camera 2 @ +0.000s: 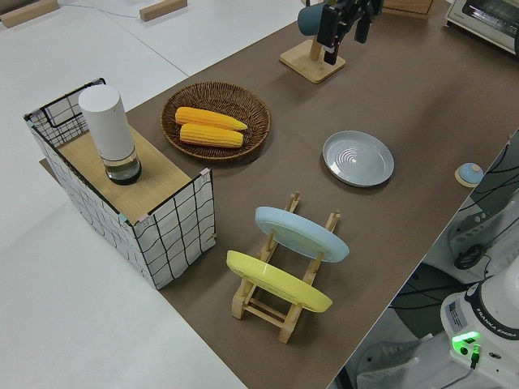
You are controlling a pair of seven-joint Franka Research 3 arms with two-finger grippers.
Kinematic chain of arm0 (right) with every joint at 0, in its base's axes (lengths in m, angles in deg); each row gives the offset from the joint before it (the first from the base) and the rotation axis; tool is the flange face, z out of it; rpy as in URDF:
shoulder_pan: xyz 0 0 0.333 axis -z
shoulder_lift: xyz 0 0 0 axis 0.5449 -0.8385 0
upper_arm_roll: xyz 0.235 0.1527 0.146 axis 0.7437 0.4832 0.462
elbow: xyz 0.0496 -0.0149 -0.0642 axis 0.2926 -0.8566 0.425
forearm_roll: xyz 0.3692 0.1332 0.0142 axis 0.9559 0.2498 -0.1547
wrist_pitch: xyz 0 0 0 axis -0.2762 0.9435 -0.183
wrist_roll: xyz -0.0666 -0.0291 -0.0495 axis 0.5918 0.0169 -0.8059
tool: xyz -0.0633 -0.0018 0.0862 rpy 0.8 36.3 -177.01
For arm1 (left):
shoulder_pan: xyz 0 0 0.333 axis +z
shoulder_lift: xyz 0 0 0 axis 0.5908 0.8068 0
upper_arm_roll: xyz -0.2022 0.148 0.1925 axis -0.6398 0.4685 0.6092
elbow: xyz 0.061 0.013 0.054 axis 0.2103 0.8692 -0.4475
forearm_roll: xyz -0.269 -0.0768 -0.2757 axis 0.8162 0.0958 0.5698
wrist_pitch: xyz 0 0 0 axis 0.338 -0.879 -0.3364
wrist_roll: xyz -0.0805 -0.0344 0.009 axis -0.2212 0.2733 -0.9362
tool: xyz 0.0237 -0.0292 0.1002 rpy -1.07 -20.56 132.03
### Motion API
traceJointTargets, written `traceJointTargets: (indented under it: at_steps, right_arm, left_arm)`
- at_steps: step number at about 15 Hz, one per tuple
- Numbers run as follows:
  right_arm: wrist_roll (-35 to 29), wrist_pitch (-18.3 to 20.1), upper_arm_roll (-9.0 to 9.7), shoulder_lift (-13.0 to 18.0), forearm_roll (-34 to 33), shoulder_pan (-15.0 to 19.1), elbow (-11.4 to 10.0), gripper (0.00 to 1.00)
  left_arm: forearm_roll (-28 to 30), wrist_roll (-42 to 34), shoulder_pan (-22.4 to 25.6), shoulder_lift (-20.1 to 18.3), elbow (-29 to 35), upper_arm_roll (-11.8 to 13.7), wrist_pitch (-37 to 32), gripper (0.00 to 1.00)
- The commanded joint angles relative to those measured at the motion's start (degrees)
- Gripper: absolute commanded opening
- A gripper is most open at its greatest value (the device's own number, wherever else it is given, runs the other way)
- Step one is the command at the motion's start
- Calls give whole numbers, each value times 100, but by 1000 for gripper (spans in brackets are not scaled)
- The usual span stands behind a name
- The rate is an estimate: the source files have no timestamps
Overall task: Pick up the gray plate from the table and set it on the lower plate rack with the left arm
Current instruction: 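Move the left gripper over the light gray plate's near rim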
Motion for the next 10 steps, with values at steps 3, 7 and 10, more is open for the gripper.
traceJointTargets:
  at_steps: [3, 7, 10]
  right_arm:
    - [-68, 62, 121, 12, -37, 132, 41, 983]
    - [-68, 62, 121, 12, -37, 132, 33, 983]
    - [-68, 62, 121, 12, -37, 132, 41, 983]
  left_arm:
    - [-28, 316, -42, -656, 1226, -58, 587, 993]
    - [-19, 325, -42, -948, 2336, -67, 1686, 993]
    - [-10, 325, -51, -966, 2951, -67, 2415, 993]
